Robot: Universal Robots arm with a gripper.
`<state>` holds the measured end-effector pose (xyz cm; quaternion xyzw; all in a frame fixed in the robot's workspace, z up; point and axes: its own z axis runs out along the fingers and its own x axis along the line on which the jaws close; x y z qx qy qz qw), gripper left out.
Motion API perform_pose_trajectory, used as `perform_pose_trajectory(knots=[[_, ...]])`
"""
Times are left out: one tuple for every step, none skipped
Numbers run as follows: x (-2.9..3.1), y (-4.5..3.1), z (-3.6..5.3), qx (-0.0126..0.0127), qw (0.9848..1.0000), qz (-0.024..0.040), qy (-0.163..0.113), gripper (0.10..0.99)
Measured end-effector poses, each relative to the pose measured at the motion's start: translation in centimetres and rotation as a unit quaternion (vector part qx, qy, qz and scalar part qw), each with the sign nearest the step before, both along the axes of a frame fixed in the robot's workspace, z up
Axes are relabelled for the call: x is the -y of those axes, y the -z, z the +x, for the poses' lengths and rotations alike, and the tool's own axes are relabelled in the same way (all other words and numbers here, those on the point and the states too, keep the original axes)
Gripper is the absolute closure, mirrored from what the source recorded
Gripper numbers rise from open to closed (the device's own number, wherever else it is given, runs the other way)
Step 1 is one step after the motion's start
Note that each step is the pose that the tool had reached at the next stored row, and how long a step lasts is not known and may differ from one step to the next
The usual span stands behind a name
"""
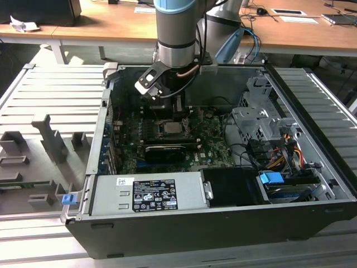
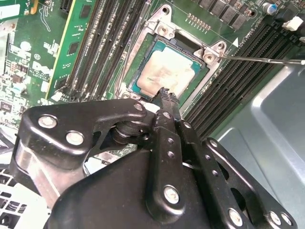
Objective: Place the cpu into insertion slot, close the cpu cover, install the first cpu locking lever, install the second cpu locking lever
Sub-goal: 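Close the cpu cover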
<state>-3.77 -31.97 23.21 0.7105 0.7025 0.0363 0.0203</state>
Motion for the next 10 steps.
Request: perform_pose_trajectory(knots=[[0.00, -0.09, 0.00, 0.0000, 1.0000, 0.0000, 0.000, 0.980], [0.00, -0.15, 0.00, 0.0000, 1.0000, -0.0001, 0.000, 0.980], [0.00, -0.22, 0.00, 0.0000, 1.0000, 0.0000, 0.000, 0.980], [0.00, -0.30, 0.00, 0.0000, 1.0000, -0.0001, 0.000, 0.980], [0.00, -0.39, 0.00, 0.0000, 1.0000, -0.0001, 0.000, 0.980], [0.00, -0.45, 0.00, 0.0001, 1.0000, 0.0000, 0.000, 0.980], [0.00, -0.49, 0.00, 0.0000, 1.0000, 0.0000, 0.000, 0.980], [0.00, -0.51, 0.00, 0.0000, 1.0000, -0.0001, 0.000, 0.980], [0.00, -0.52, 0.00, 0.0000, 1.0000, -0.0001, 0.000, 0.980], [0.00, -0.53, 0.00, 0.0000, 1.0000, -0.0001, 0.000, 0.980]])
